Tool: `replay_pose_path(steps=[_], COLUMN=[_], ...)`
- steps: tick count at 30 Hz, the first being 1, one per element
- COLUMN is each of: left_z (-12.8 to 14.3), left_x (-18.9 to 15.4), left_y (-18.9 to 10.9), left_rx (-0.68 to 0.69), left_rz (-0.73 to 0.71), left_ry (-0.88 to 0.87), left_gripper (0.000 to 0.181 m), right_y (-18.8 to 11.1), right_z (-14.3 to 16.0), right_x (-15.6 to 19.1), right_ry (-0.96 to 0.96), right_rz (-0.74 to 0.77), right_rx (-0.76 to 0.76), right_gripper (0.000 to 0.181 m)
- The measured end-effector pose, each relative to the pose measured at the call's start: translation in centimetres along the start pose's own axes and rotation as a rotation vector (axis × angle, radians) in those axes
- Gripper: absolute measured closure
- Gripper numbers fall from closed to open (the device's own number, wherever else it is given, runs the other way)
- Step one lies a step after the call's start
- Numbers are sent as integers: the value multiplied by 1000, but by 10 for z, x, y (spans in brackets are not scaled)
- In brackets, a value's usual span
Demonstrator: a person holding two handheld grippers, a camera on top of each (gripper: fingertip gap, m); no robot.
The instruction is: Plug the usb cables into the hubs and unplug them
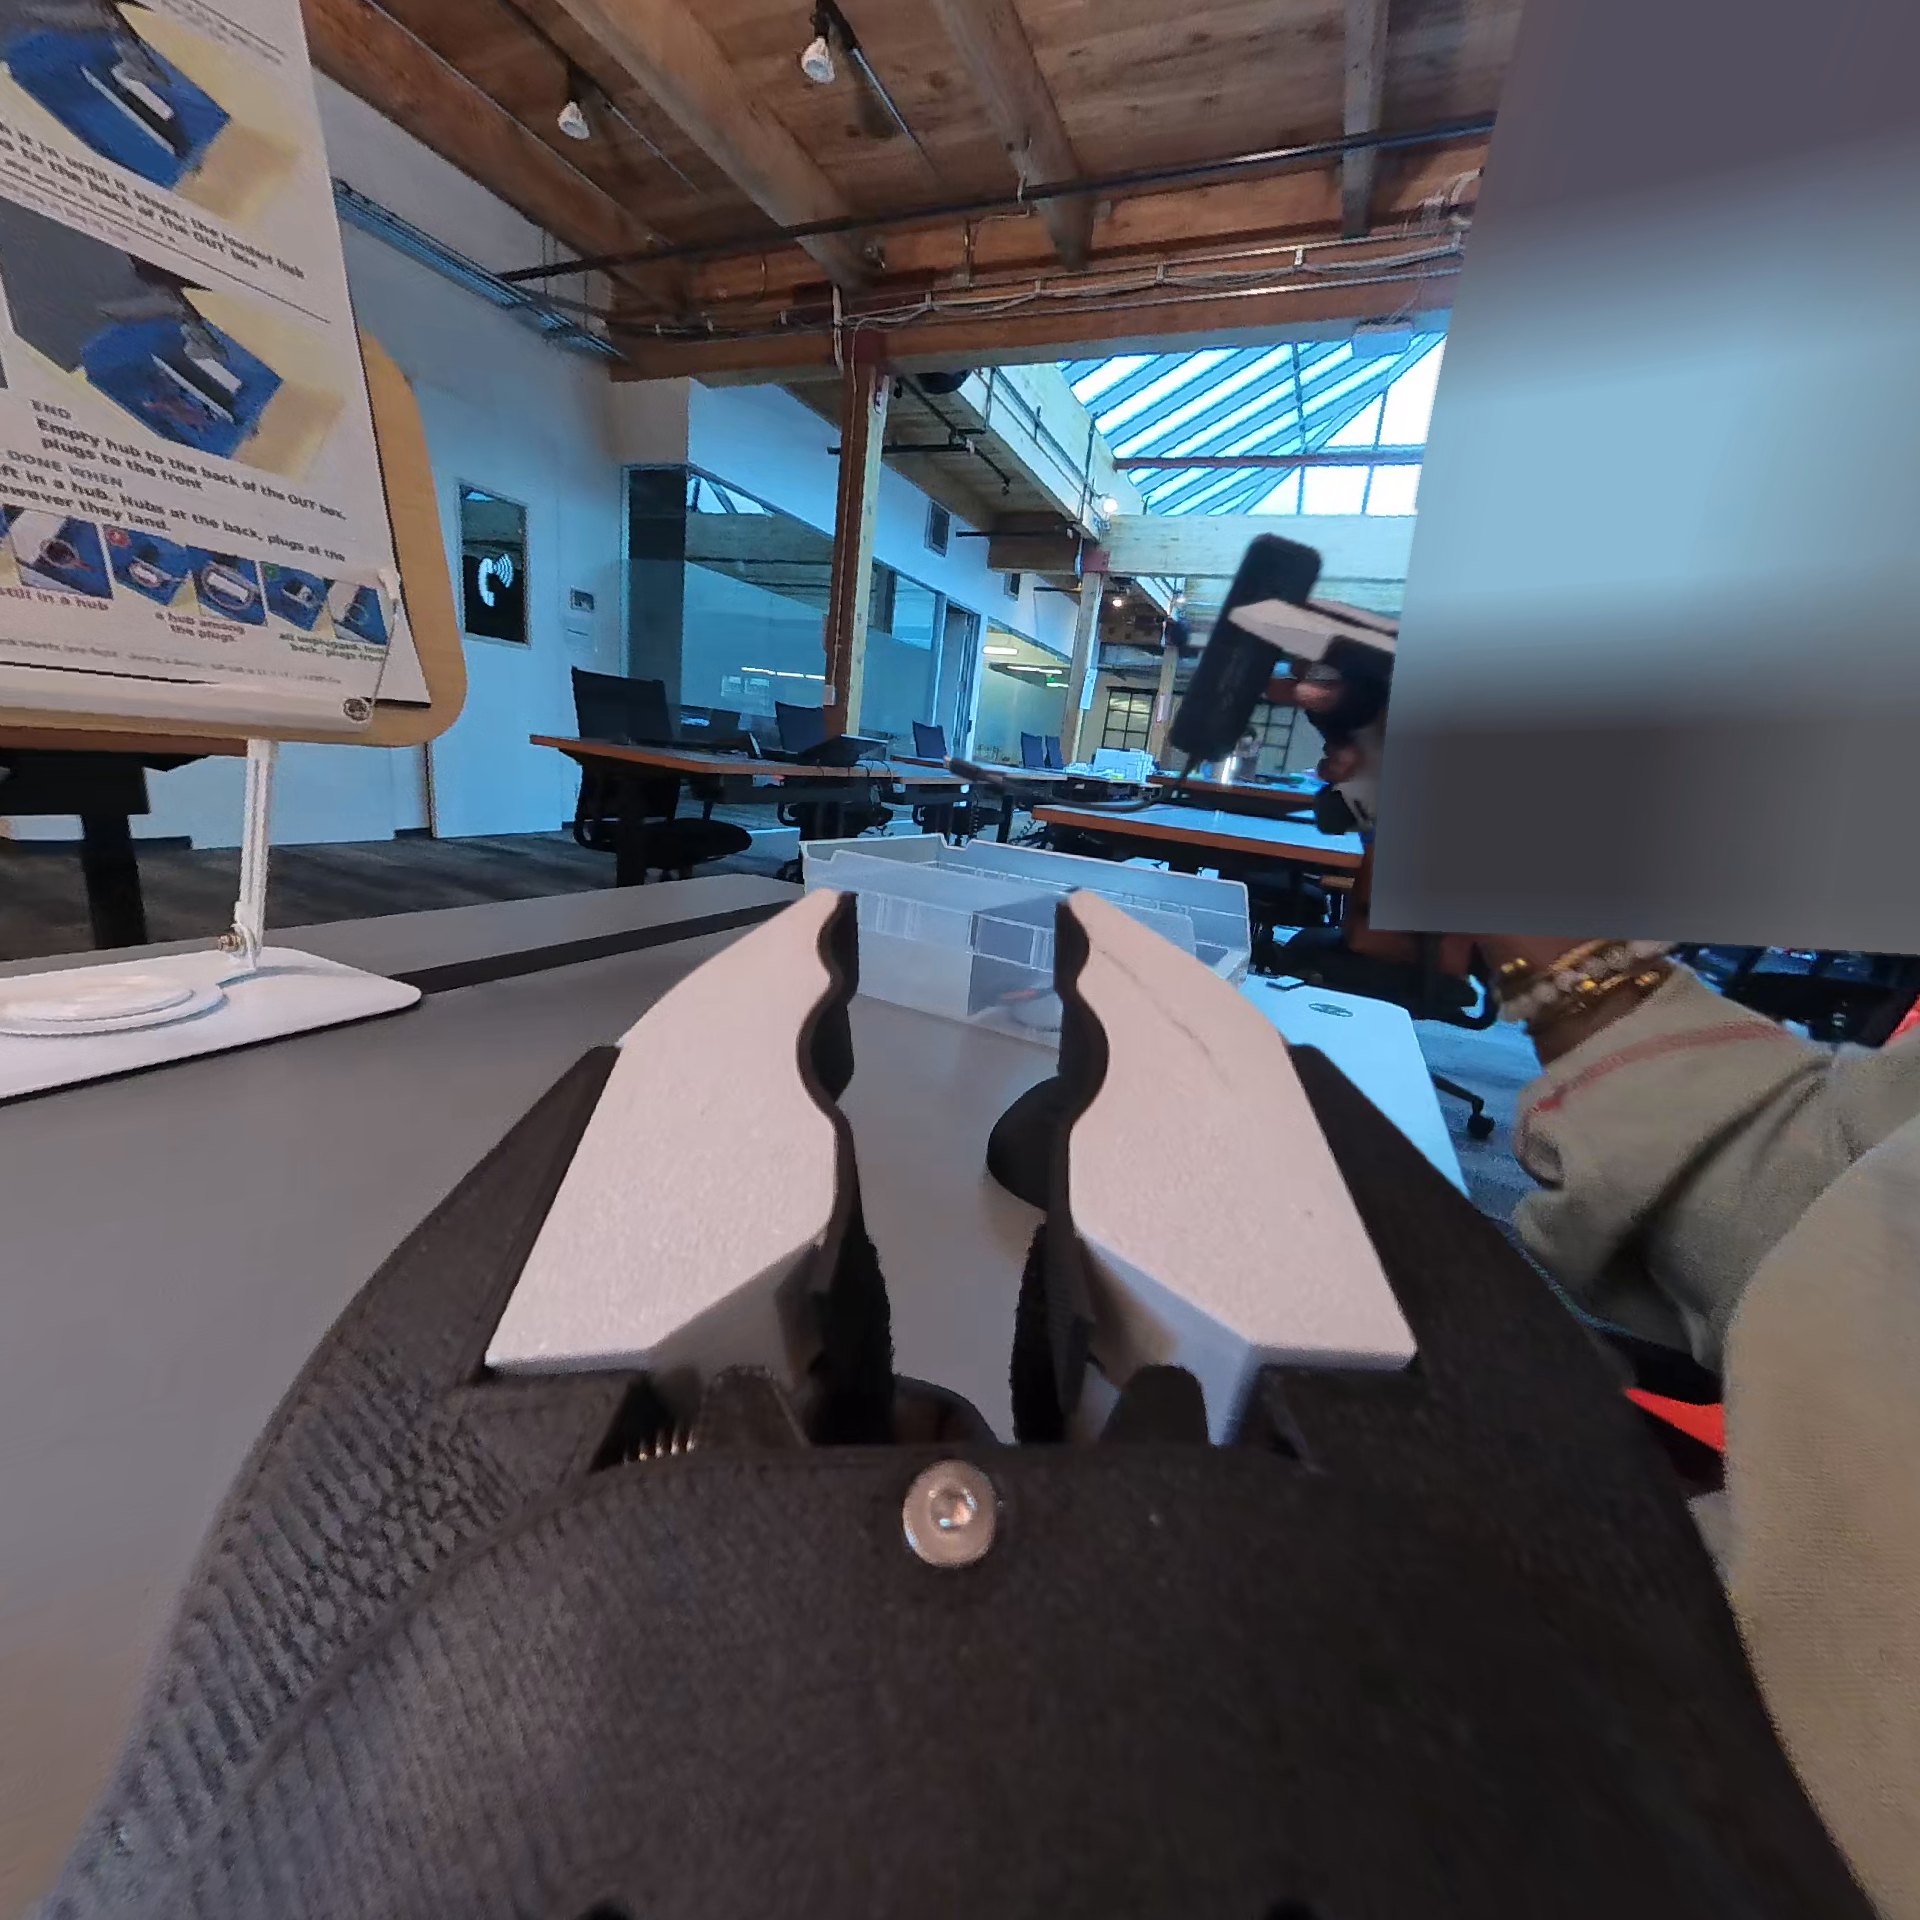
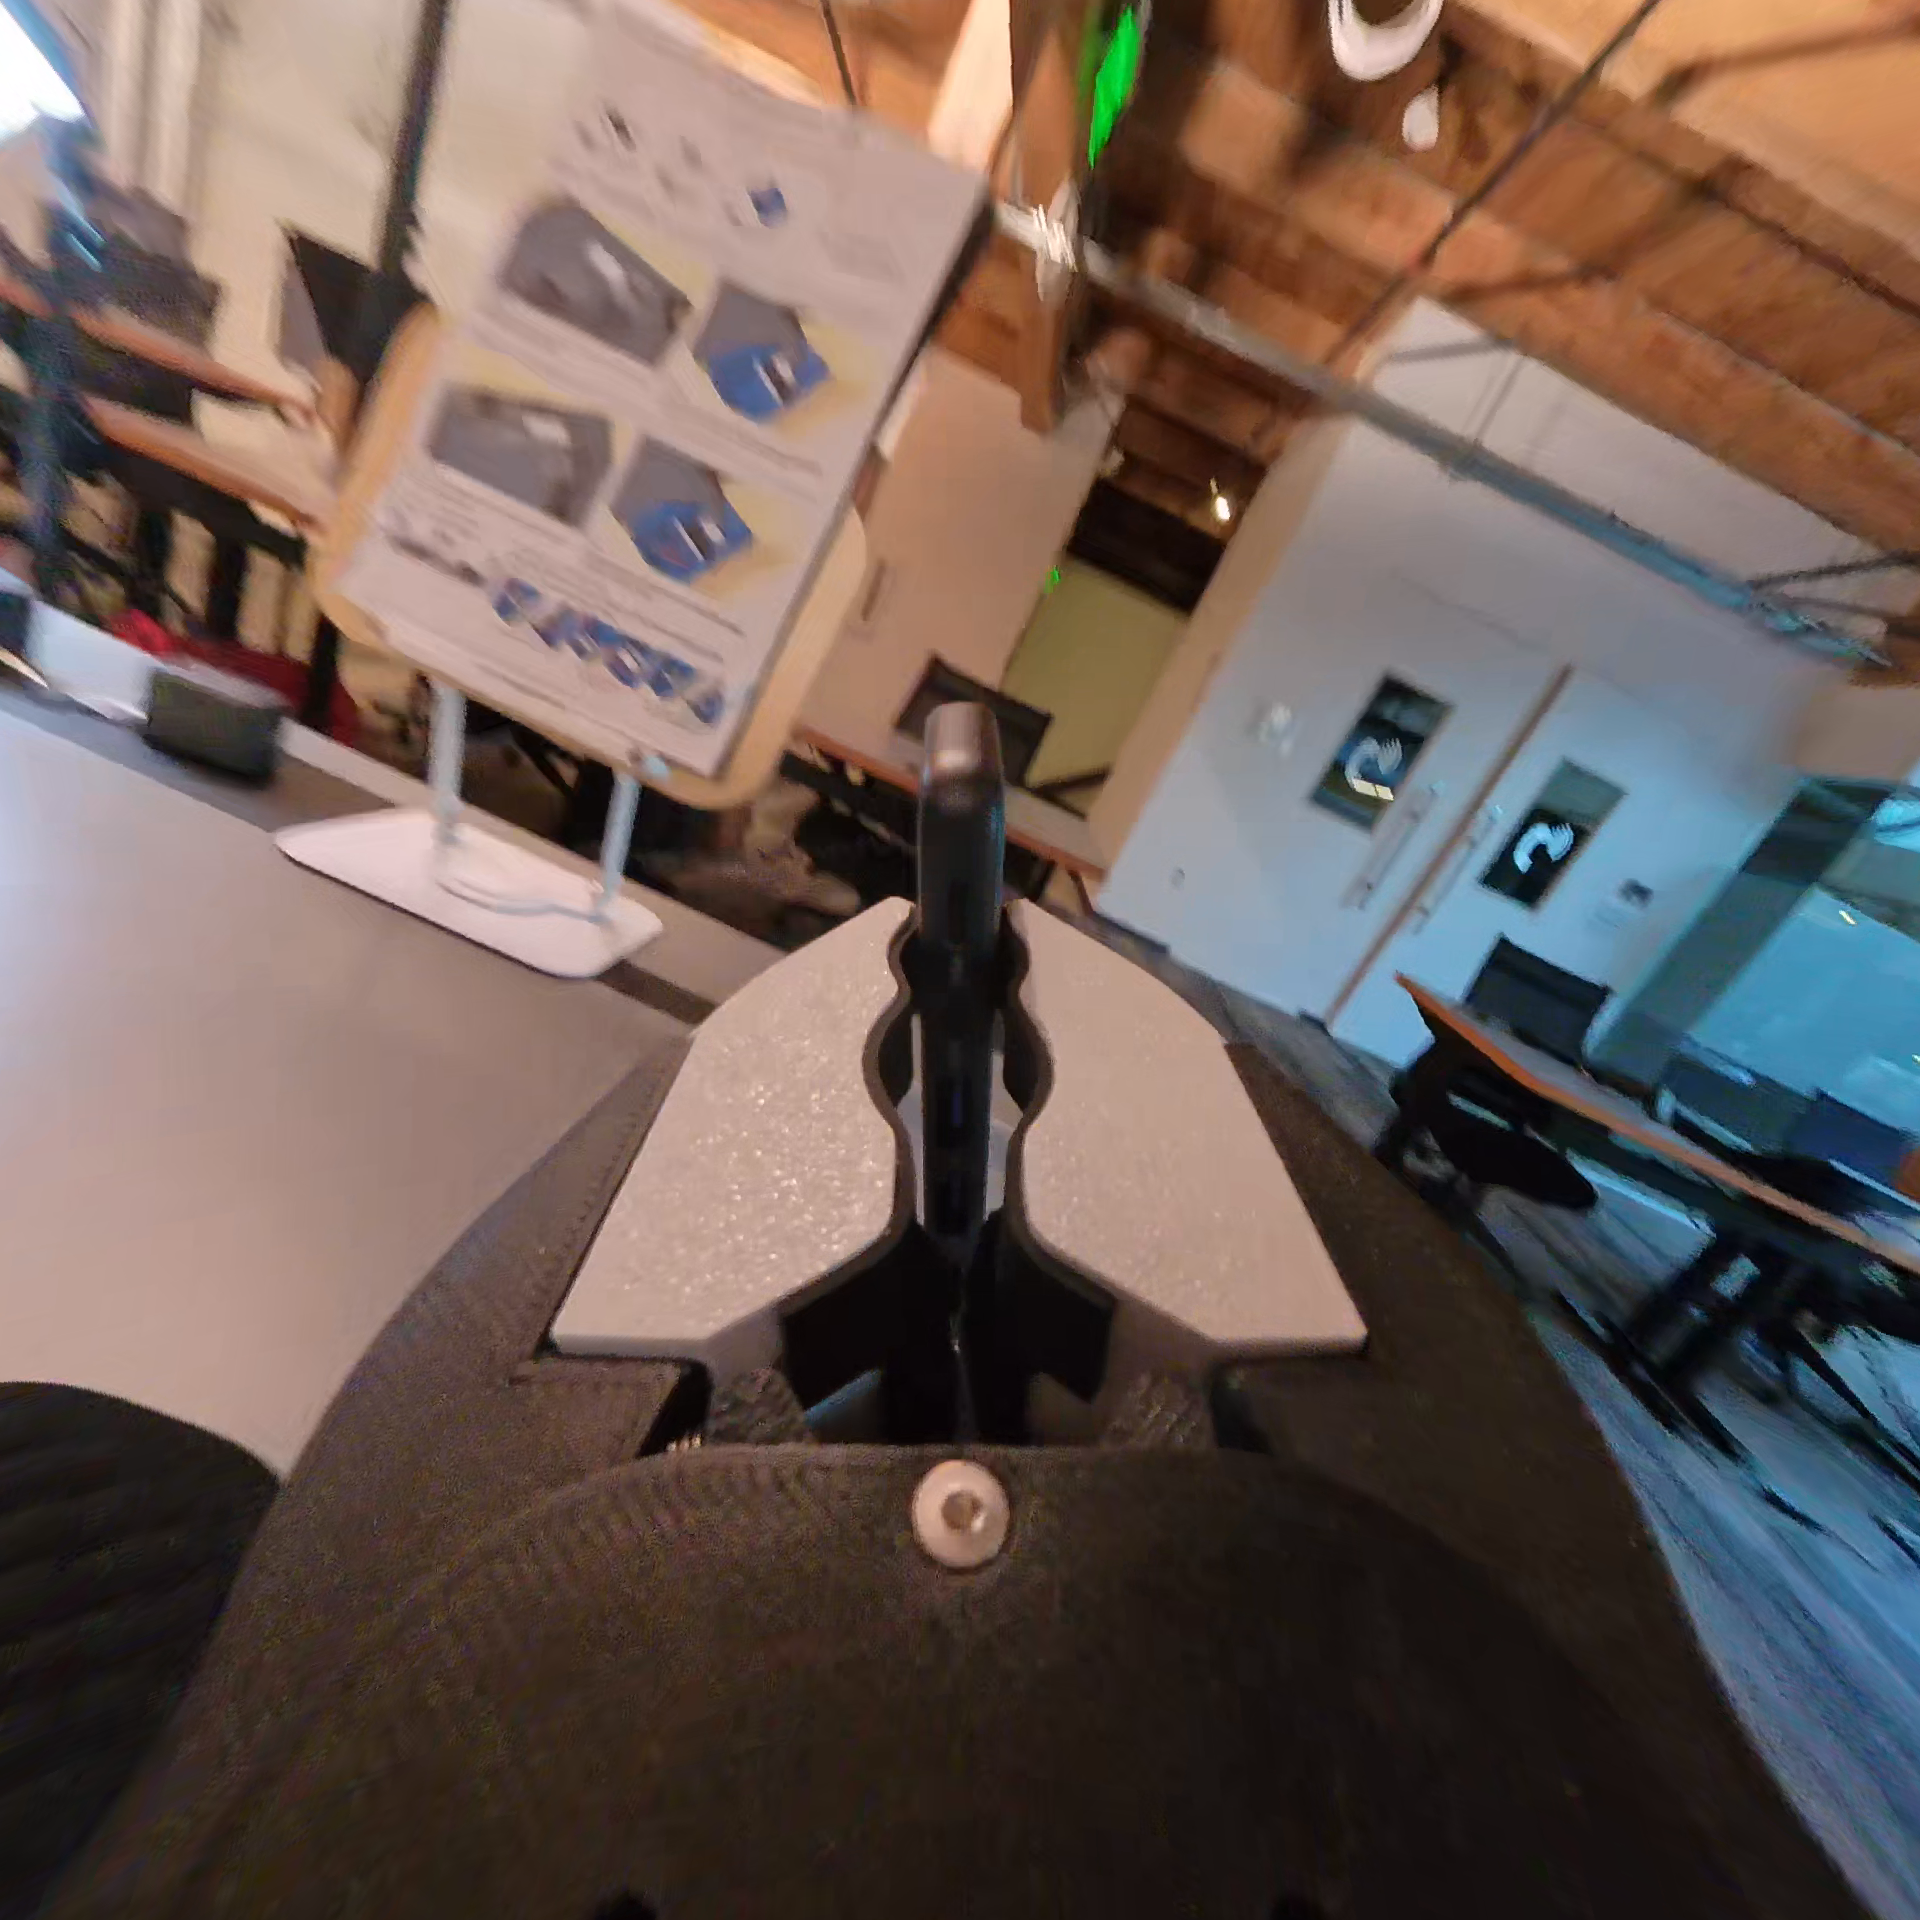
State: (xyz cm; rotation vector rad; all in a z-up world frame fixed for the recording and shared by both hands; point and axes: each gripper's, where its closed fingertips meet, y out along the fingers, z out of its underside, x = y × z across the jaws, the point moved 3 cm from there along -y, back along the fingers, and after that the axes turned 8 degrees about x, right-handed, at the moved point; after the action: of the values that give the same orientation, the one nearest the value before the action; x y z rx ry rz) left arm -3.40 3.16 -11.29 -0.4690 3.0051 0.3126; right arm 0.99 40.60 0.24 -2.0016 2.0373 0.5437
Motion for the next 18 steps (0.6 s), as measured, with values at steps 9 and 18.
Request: replay_pose_path(steps=[9,18], left_z=[-1,3], left_x=[7,7], left_y=[2,-4], left_rx=[2,10], left_rz=[-6,-4], left_ry=[-28,-21], left_gripper=[146,146], right_y=[119,167], right_z=[106,181], right_x=[-29,14], right_ry=[-342,-326], right_rz=[37,-251], right_rx=[615,870], right_gripper=[169,163])
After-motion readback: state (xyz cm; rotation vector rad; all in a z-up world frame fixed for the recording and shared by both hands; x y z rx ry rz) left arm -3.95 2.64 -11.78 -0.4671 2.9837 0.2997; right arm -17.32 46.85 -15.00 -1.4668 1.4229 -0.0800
